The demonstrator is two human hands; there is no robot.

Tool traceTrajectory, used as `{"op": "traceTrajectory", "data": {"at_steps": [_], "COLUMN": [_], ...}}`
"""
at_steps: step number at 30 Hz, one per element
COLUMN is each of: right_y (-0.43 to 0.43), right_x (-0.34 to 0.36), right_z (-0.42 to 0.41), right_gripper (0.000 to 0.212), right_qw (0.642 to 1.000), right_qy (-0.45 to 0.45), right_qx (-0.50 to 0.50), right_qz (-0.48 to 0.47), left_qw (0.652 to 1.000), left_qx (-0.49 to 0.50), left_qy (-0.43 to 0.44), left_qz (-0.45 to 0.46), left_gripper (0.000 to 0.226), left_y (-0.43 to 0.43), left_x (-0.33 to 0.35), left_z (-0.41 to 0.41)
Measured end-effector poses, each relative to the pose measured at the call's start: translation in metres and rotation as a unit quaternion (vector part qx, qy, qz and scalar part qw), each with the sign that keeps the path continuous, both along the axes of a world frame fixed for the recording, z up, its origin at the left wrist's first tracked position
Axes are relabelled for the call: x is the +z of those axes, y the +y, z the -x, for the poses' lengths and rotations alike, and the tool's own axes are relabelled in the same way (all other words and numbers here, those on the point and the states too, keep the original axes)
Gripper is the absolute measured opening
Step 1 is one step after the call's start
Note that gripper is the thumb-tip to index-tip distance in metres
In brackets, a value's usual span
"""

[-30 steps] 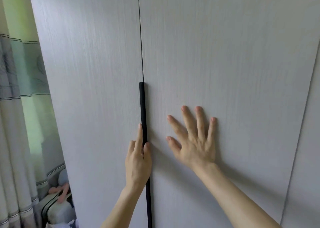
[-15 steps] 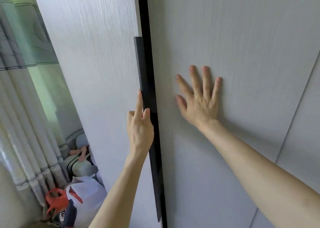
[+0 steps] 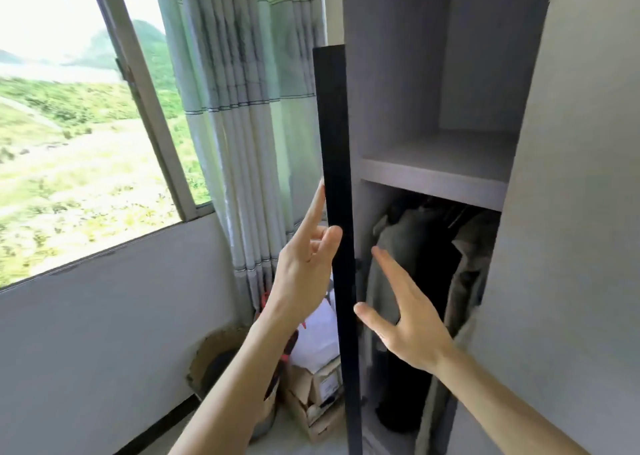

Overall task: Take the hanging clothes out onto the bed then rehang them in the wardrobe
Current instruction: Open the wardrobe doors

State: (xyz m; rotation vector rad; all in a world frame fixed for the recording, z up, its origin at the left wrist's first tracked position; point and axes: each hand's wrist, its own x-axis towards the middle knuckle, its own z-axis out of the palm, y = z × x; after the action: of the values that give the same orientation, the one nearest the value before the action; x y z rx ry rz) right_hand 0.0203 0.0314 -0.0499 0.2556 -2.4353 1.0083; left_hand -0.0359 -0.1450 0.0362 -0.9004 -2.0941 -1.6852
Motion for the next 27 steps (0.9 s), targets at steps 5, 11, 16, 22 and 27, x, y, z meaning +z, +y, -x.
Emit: {"op": "traceTrajectory", "data": {"at_steps": [5,11,16,22,27], "right_y": [-0.058,-0.106,-0.129,-0.145,-0.157], "right_x": [-0.015,-0.031,-0.044,-0.057,-0.052], "right_z": [0.049,0.1,0.136,0.177,0.205], "right_gripper": [0.095,0.097,0.096,0.087,0.083], "right_qw": [0.994,0.98,0.971,0.964,0.957], "right_qy": [0.049,0.148,0.184,0.18,0.158], "right_qx": [0.066,0.086,0.088,0.102,0.112], "right_qz": [-0.072,-0.103,-0.123,-0.168,-0.215], "left_qw": [0.998,0.987,0.965,0.932,0.912], "left_qx": [0.07,0.151,0.258,0.359,0.403], "left_qy": [-0.004,-0.038,-0.043,-0.016,-0.042], "left_qz": [0.0,-0.026,0.002,0.053,0.065], "left_gripper": [0.057,0.073,0.074,0.074,0.071], "left_y": [-0.045,-0.079,-0.099,-0.116,-0.131], "left_x": [-0.005,-0.002,-0.001,0.001,0.005], "left_z": [0.008,0.019,0.037,0.066,0.101]}}
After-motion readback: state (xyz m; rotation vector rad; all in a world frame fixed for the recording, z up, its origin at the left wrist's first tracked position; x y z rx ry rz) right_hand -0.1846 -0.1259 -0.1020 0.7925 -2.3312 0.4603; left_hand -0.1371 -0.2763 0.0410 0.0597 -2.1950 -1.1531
